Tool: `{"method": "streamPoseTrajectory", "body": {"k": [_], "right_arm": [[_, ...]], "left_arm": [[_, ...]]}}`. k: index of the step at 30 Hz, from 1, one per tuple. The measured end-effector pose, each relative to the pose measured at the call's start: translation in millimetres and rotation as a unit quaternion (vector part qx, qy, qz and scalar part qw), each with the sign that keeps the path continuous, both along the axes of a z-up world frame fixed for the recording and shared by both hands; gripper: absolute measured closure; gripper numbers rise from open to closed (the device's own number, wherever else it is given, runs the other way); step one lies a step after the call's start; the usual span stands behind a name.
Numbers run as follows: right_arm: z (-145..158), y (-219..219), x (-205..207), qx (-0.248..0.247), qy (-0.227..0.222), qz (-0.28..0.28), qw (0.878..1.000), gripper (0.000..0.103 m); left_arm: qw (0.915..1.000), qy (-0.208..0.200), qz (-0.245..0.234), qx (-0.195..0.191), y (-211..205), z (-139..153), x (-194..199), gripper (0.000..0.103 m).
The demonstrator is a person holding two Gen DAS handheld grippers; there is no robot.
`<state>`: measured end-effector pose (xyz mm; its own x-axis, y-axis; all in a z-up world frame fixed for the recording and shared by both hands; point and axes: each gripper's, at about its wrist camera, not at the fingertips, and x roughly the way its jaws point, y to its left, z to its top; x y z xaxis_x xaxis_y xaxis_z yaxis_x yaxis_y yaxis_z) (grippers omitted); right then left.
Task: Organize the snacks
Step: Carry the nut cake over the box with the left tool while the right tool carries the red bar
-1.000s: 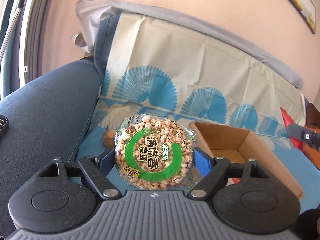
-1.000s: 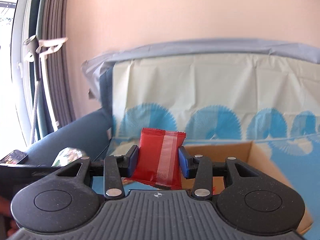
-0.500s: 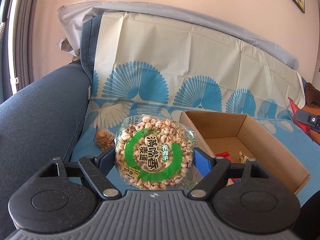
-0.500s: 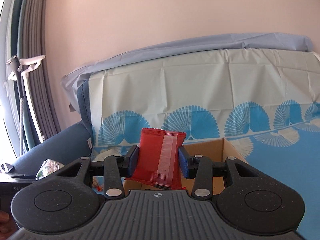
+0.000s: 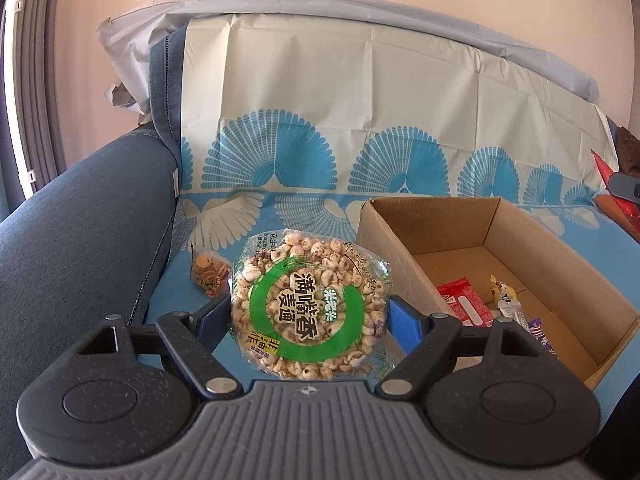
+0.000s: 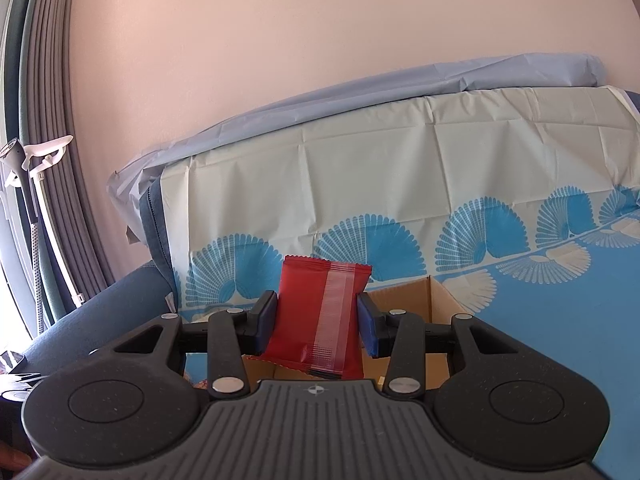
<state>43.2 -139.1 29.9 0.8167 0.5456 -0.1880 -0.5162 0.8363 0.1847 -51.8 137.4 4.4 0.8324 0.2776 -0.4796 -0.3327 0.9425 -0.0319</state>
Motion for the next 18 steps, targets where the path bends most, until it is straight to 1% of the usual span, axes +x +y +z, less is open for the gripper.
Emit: {"method": "streamPoseTrajectory", "body": {"k": [18], "right_arm": [[-1.2, -0.9, 1.4, 0.004, 0.001, 0.0, 1.0, 0.058]], "left_arm": [[0.9997, 0.019, -0.001, 0.016, -4.8, -2.8, 7.0, 0.017]]}}
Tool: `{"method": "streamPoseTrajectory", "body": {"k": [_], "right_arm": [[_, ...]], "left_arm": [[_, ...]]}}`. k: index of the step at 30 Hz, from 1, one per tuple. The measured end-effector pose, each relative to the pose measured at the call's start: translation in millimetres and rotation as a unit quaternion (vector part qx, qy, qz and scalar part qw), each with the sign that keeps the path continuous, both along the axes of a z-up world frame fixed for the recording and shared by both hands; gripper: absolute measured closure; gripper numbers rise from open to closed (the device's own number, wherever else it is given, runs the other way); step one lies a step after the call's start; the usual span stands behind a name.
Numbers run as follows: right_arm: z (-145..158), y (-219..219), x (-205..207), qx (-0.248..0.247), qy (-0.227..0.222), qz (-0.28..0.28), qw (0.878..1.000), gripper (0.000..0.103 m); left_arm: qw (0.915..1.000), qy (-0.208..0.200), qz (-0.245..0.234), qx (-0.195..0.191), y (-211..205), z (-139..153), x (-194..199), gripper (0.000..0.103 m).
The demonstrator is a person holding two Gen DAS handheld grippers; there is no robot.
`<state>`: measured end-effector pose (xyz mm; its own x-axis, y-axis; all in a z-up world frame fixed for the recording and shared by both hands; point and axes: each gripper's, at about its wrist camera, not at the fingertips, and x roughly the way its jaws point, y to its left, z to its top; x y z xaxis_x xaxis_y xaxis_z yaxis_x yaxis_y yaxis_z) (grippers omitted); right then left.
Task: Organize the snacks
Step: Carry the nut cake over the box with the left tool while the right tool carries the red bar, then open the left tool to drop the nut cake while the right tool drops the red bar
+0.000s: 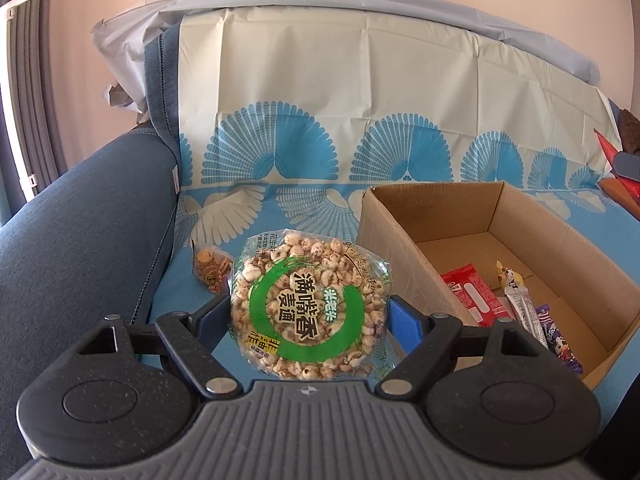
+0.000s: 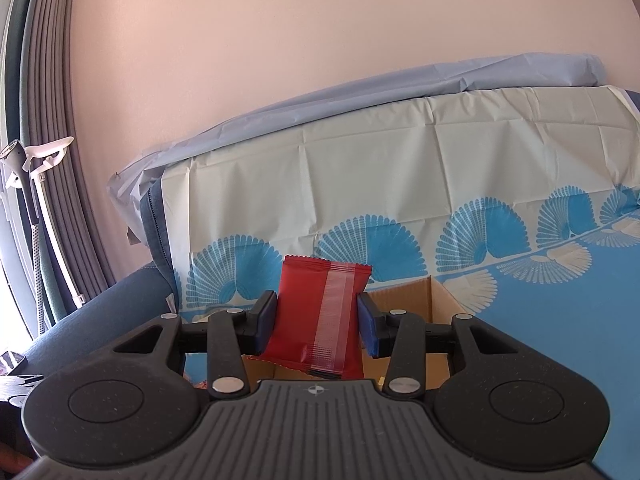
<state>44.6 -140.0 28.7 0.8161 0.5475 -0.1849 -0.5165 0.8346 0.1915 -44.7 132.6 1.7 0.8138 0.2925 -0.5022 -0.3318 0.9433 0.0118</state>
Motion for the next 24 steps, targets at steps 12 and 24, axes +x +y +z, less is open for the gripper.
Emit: {"method": "streamPoseTrajectory", "body": {"k": [12, 24], "right_arm": [[1, 0, -3, -0.016, -0.015, -0.006, 1.0, 0.058], [1, 2, -5, -0.038, -0.033, -0.011, 0.999, 0.058]], "left_arm": [[0.9997, 0.007, -0.012, 0.021, -16, -4, 6, 0.017], [0.9994, 0.028, 0.005, -0.018, -31, 15, 30, 0.017]]}}
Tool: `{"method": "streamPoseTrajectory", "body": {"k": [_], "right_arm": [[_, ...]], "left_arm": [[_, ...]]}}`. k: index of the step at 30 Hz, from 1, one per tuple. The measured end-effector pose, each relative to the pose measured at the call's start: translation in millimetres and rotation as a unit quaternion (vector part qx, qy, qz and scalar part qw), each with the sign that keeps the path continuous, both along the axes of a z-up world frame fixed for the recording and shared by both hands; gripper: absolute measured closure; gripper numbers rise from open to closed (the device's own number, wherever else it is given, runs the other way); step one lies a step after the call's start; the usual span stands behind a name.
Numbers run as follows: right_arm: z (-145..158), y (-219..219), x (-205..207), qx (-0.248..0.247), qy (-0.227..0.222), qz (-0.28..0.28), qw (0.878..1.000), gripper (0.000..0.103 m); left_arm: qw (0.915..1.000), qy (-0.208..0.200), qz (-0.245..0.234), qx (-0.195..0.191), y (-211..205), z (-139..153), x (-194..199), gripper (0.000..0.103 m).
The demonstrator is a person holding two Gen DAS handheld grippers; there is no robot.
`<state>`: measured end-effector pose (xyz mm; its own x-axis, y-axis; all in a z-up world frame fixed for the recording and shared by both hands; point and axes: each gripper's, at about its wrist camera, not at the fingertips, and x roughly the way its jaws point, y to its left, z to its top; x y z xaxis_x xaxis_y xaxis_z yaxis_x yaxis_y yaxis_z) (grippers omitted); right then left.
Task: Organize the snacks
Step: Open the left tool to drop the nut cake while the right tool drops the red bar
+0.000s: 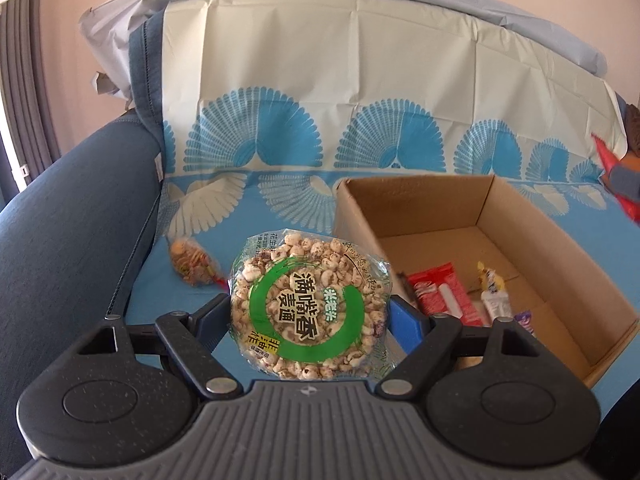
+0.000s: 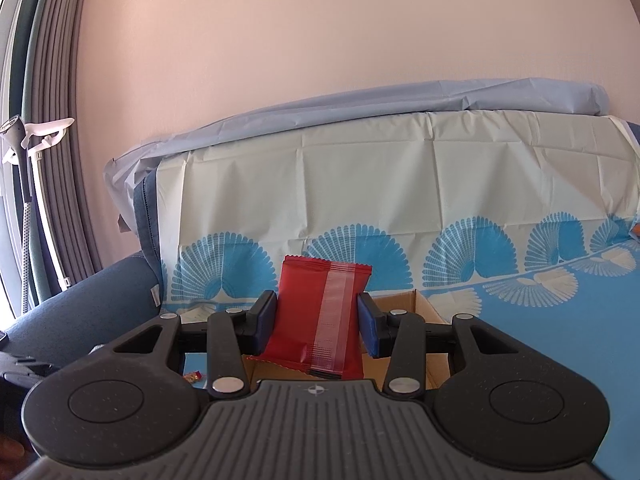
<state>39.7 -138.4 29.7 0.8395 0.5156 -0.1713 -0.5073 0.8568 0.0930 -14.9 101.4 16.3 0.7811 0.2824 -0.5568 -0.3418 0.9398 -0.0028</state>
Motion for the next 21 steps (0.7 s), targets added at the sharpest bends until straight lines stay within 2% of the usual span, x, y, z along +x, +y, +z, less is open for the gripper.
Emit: {"method": "streamPoseTrajectory", "body": {"k": [11, 14, 17, 18, 21], "right_arm": [[0, -9, 5, 0.008, 0.001, -0.009, 1.0, 0.058], [0, -12, 7, 0.01, 0.002, -0.012, 1.0, 0.057], [-1, -14, 9, 0.008, 0.005, -0.028, 1.0, 0.05], [-1, -15, 10, 0.008, 0.005, -0.033, 0.999, 0.043], [-2, -17, 11, 0.01, 0.006, -0.038, 0.999, 0.037]], "left_arm": [[0.9976, -0.052, -0.045, -0.009, -54, 49, 48, 0.017], [0.9962, -0.063, -0.055, -0.024, -65, 60, 62, 0.016], [0.9943, -0.07, -0.066, -0.046, -73, 67, 73, 0.011], [0.9936, -0.073, -0.071, -0.05, -76, 68, 75, 0.01], [0.9922, -0.081, -0.08, -0.052, -79, 70, 74, 0.009]]}}
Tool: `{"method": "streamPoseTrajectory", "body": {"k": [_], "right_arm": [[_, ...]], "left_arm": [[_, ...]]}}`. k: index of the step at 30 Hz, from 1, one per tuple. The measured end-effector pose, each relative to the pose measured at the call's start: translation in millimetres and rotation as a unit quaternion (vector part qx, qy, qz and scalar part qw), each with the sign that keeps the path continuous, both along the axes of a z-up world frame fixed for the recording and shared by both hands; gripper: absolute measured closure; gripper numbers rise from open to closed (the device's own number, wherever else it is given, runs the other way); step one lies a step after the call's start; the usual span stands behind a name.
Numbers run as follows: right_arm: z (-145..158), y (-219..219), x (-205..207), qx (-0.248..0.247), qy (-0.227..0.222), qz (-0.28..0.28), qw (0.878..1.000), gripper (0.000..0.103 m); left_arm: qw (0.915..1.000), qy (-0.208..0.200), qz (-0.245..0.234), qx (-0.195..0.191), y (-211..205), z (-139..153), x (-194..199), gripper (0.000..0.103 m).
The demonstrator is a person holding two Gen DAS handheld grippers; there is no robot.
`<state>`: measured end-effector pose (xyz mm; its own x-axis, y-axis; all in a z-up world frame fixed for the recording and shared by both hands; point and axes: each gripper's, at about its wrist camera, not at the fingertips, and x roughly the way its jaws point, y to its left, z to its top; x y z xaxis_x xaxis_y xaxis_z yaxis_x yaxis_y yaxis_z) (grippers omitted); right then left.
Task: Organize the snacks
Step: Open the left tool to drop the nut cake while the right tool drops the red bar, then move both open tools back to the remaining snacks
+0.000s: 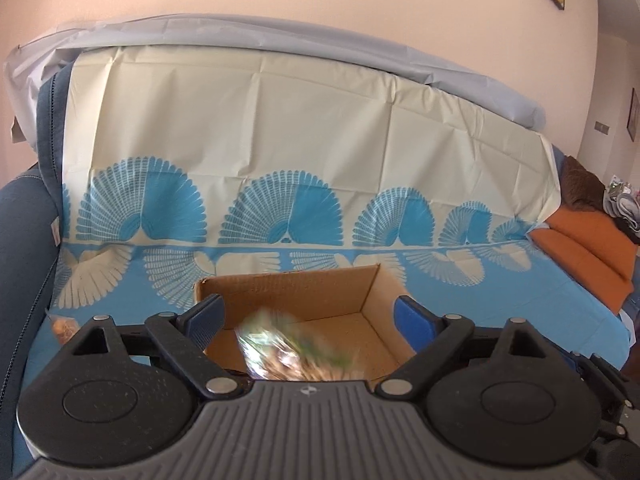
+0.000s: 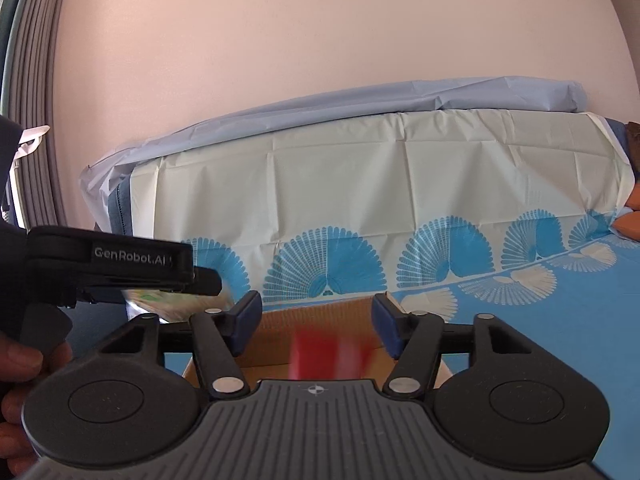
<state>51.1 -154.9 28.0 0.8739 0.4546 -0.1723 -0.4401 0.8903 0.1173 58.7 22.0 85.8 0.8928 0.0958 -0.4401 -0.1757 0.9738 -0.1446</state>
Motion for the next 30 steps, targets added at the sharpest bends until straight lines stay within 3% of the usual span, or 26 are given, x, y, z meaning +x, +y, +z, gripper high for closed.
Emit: {"method": "streamPoseTrajectory", "body": {"k": [7, 10, 15, 18, 22, 23, 26, 28, 29, 30], "right_arm": [[0, 9, -3, -0.017, -0.007, -0.001, 1.0, 0.033], [-1, 15, -6, -0.028, -0.013, 0.001, 1.0, 0.032], [-1, 24, -11, -0.038, -0.021, 0.001, 0.999, 0.032], [0, 29, -15, -0.038, -0.023, 0.004, 0.999, 0.032], [1, 37, -20, -0.036, -0.027, 0.011, 0.999, 0.034], [1, 39, -21, -0.035, -0.028, 0.014, 0.999, 0.035], [1, 46, -23, -0.031, -0.026, 0.029, 0.999, 0.058], [0, 51, -25, -0.03, -0.025, 0.041, 0.998, 0.072], [0, 53, -26, -0.032, -0.025, 0.047, 0.998, 0.074], [-1, 57, -27, -0.035, -0.025, 0.051, 0.998, 0.075]], "left_arm": [[0.9995, -0.002, 0.033, -0.002, 22, -16, -19, 0.011], [0.9986, -0.006, 0.051, 0.006, 37, -22, -31, 0.025], [0.9979, 0.002, 0.06, -0.022, 70, -30, -51, 0.054], [0.9979, -0.001, 0.058, -0.029, 89, -30, -62, 0.06], [0.9979, -0.012, 0.06, -0.021, 115, -31, -76, 0.061], [0.9979, -0.017, 0.062, -0.008, 122, -33, -79, 0.061], [0.9966, -0.014, 0.069, 0.042, 142, -48, -86, 0.061], [0.9949, 0.005, 0.084, 0.056, 159, -66, -90, 0.061], [0.9938, 0.017, 0.099, 0.047, 168, -76, -92, 0.061], [0.9923, 0.034, 0.118, 0.011, 181, -82, -92, 0.063]]}}
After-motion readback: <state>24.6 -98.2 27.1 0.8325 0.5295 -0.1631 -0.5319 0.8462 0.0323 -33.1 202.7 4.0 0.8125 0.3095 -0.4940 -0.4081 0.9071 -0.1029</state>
